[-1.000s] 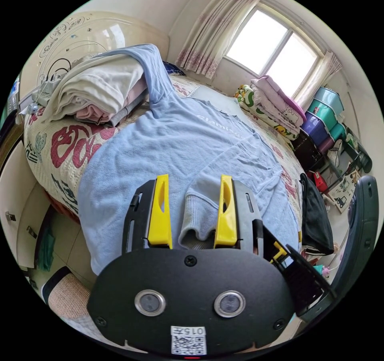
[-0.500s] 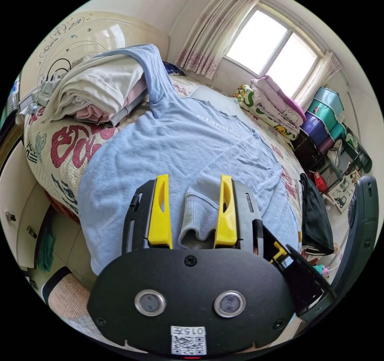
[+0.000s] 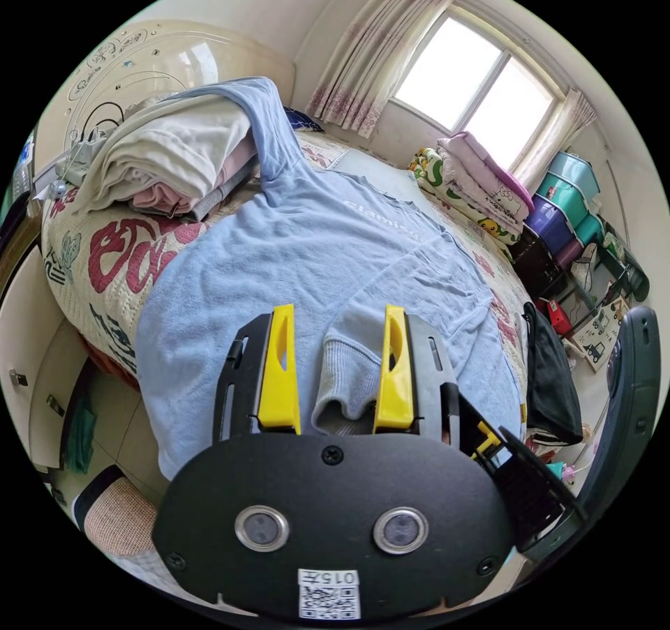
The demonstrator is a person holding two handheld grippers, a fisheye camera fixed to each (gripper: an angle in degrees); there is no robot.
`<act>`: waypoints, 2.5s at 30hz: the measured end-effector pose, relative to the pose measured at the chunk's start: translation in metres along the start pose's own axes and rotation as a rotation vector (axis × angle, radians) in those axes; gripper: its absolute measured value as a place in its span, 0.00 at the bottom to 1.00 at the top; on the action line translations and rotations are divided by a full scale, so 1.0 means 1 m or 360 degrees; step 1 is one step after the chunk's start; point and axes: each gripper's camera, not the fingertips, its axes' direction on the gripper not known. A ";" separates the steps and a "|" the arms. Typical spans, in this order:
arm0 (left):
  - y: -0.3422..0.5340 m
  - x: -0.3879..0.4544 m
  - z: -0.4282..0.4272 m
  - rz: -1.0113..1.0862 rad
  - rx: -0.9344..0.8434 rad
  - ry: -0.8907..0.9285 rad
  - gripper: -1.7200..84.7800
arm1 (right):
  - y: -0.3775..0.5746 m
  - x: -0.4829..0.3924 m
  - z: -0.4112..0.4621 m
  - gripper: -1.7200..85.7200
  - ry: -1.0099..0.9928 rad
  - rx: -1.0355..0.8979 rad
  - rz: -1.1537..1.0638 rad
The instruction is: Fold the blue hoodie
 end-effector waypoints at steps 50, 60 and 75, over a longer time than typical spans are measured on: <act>0.017 -0.013 0.020 -0.0020 0.0004 0.0017 0.22 | -0.004 0.044 0.098 0.09 0.0016 0.0006 -0.0013; 0.021 -0.032 0.027 -0.0037 0.0010 0.0030 0.22 | 0.028 0.076 0.147 0.09 0.0029 0.0005 -0.0030; 0.023 -0.070 0.034 -0.0032 -0.0003 0.0048 0.21 | 0.122 0.156 0.244 0.10 0.0005 0.0024 -0.0021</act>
